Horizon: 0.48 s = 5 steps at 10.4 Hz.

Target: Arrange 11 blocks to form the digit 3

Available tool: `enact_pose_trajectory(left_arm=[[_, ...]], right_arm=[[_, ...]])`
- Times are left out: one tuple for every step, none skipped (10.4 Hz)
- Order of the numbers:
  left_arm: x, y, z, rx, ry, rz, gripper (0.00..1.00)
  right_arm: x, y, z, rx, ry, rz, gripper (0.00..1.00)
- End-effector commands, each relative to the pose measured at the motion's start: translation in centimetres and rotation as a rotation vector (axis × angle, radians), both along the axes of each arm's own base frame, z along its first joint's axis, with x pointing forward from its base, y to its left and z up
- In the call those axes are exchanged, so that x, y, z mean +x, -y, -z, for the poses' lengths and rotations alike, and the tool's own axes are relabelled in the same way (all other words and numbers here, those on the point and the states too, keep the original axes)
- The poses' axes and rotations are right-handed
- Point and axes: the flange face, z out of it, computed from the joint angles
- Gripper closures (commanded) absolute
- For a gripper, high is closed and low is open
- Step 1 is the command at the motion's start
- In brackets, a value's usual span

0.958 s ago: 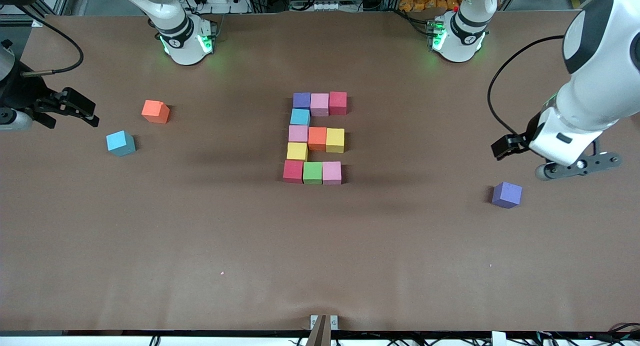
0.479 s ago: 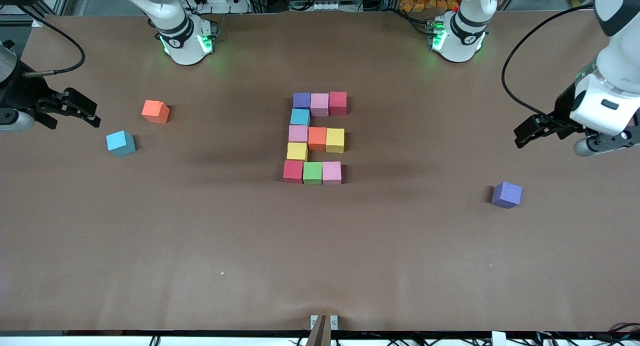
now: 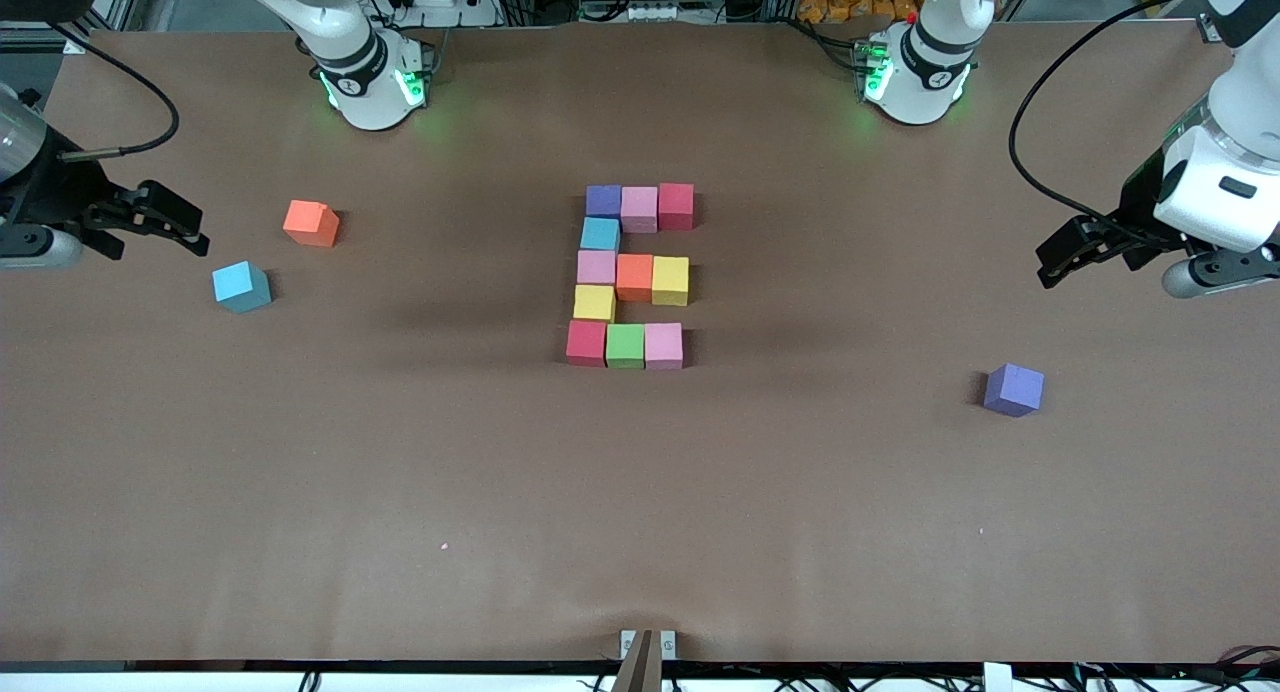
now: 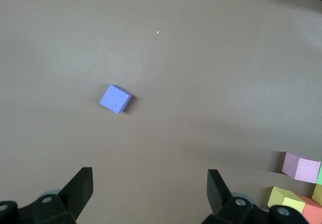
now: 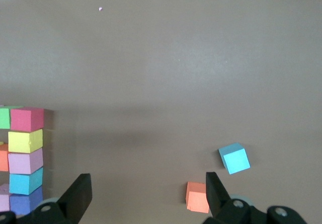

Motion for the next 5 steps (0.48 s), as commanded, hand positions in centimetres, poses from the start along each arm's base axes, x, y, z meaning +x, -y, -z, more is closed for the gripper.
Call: enact_pose_trajectory(left_arm=[[-0.5,-0.1,-2.1,-0.007,-0.011,0.011,0.00],[-0.7,0.0,-2.3,-0.005,-0.044,0.011,0.00],[-0.9,-0.2,-2.6,-0.007,-0.054,0.008,0.00],[-1.0,-0.1,-2.9,-0.007,-0.049,0.009,0.00],[-1.1,-0.5,-3.1,-0.011,-0.046,0.006,0.00]], right_arm=[[-1.9,-0.1,0.1,0.008,-0.046,0.015,0.00],[-1.9,-0.1,0.0,0.008,-0.045,0.013,0.00],[-1.9,-0.1,0.0,0.008,-0.043,0.015,0.00],[-1.8,0.0,0.0,0.009,-0.041,0.015,0.00],[-1.8,0.0,-0.1,0.007,-0.037,0.015,0.00]])
